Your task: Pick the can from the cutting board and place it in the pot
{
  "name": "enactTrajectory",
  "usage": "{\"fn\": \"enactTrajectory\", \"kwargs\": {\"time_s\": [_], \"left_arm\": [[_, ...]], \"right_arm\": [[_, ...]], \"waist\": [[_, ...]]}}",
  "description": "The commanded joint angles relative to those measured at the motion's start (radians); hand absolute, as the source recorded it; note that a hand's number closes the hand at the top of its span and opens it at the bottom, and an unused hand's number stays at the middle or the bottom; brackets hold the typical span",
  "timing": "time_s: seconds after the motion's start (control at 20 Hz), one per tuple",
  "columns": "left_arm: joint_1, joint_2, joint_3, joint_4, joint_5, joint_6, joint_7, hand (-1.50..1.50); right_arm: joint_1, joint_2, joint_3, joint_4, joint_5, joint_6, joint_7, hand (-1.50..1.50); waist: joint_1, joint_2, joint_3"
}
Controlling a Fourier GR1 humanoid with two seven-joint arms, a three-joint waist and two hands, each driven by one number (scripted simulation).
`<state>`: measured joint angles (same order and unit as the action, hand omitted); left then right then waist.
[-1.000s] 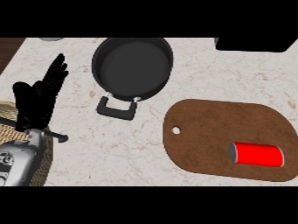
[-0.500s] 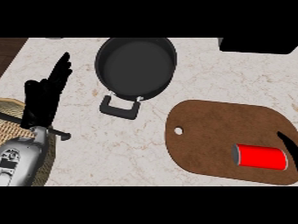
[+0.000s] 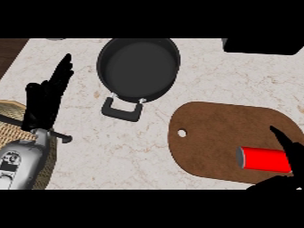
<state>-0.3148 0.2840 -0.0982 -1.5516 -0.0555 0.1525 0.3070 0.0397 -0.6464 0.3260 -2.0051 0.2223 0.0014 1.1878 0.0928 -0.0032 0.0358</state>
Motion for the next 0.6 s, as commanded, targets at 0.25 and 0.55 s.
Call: {"fn": "enactTrajectory", "kwargs": {"time_s": [0.25, 0.55], "left_arm": [[0.141, 0.06, 0.047, 0.058, 0.002, -0.023, -0.031, 0.0], [0.142, 0.062, 0.051, 0.031, -0.011, -0.013, -0.019, 0.0]], "right_arm": [[-0.143, 0.048, 0.034, 0.12, -0.05, 0.069, 0.221, -1.5], [-0.201, 0.088, 0.088, 0.208, -0.014, 0.072, 0.24, -1.5]], "waist": [[-0.007, 0.014, -0.041], [-0.009, 0.01, -0.041]]}}
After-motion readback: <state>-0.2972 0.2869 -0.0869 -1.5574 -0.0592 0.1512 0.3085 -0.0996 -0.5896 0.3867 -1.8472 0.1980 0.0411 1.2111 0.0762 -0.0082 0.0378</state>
